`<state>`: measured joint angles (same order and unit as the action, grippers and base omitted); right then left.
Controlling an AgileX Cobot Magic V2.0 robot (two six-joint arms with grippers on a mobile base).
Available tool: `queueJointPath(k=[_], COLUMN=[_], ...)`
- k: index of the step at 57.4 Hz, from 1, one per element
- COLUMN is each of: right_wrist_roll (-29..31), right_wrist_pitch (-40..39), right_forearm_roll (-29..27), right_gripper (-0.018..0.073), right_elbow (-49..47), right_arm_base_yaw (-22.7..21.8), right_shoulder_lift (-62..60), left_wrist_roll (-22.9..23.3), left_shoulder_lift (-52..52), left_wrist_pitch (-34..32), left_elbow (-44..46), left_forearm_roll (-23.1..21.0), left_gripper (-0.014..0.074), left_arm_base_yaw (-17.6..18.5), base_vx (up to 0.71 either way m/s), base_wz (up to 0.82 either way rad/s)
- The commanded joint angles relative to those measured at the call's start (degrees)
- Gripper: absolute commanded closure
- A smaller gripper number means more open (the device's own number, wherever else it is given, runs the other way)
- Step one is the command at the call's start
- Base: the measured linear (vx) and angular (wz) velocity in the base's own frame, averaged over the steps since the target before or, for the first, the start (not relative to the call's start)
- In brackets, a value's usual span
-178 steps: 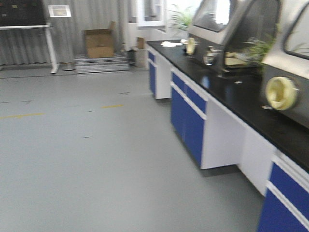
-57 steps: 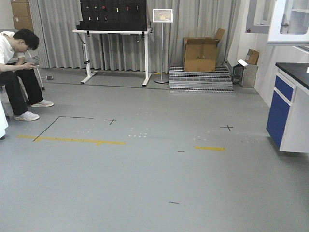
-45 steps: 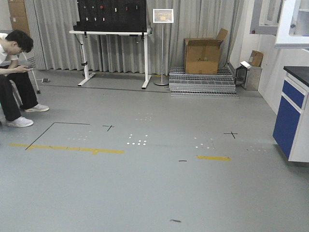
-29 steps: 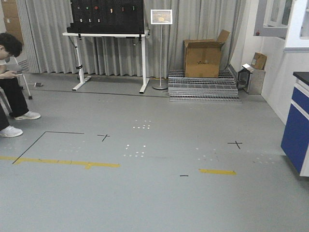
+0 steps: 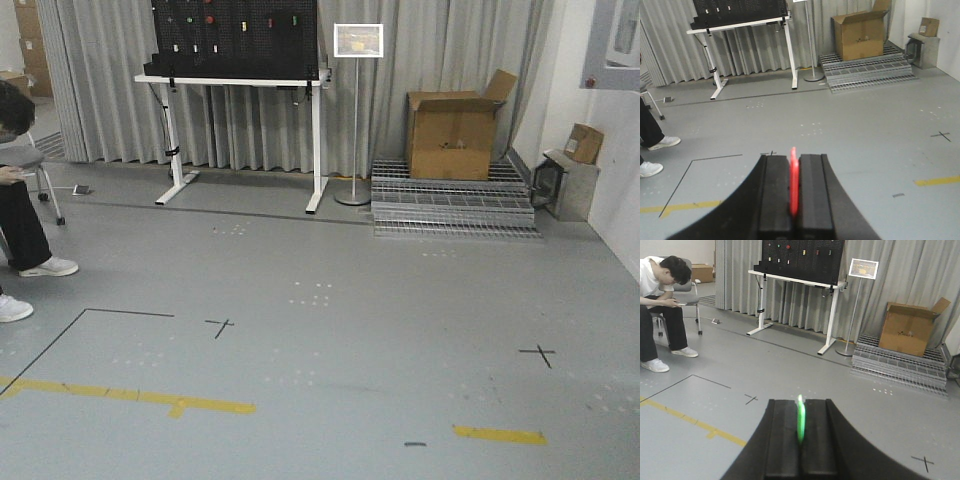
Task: Sort red and green spoons into left cabinet
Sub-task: 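Drive the base away from the bench to the white cabinet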
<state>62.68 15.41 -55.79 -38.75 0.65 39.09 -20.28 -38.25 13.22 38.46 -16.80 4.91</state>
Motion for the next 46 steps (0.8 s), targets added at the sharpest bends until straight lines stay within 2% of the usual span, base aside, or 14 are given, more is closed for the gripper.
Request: queueJointPath(k=[1,46], right_wrist_roll=[0.22,0.22], right_wrist_pitch=[-2.34,-2.47], right_forearm_roll=[-1.13,-1.13], right_gripper=[0.0563,0.0563], right_elbow=[-1.7,-1.7], right_arm_base_yaw=[-0.19,-0.19], right_shoulder_lift=[0.06,0.06], left_wrist_roll=[0.02,0.02], left_shoulder_lift=[-0.04,-0.03], left_wrist_pitch=[-4.34,-4.32], left_elbow=[1.56,1.56], left_forearm_roll=[-0.39,-0.39], left_gripper=[0.0597,0.0597], left_arm_base_yaw=[0.24,0.24], base_vx=[0.68,0.67], base_wz=[0.08,-0.04])
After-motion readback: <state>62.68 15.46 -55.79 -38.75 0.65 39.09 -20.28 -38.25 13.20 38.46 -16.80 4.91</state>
